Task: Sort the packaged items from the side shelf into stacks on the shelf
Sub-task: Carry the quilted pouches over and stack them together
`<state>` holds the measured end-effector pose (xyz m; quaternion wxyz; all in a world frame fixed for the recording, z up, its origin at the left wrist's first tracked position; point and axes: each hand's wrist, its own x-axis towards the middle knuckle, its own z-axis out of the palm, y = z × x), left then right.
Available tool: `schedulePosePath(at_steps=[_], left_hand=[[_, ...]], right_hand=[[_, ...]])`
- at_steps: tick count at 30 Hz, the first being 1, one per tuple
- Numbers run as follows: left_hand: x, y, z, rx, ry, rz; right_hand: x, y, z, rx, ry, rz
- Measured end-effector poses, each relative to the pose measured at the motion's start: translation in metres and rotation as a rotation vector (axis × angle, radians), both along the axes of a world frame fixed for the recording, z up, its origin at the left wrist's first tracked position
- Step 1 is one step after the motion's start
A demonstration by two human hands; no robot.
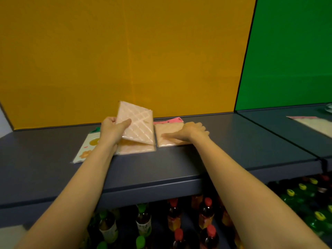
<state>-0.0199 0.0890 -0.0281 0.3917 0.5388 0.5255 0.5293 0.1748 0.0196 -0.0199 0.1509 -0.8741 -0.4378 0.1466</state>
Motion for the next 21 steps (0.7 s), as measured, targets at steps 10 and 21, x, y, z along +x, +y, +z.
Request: schedulePosePath(at_steps=[10, 21], left_hand=[[-0.006, 0.0, -0.005, -0.057, -0.062, 0.049], [0.008, -0.002, 0.0, -0.023, -0.007, -0.008]], right_hand=[[-0.004, 0.009, 0.008, -0.08, 0.126, 0.055], [0.034, -0.011, 0.005, 0.28, 0.509, 0.134]])
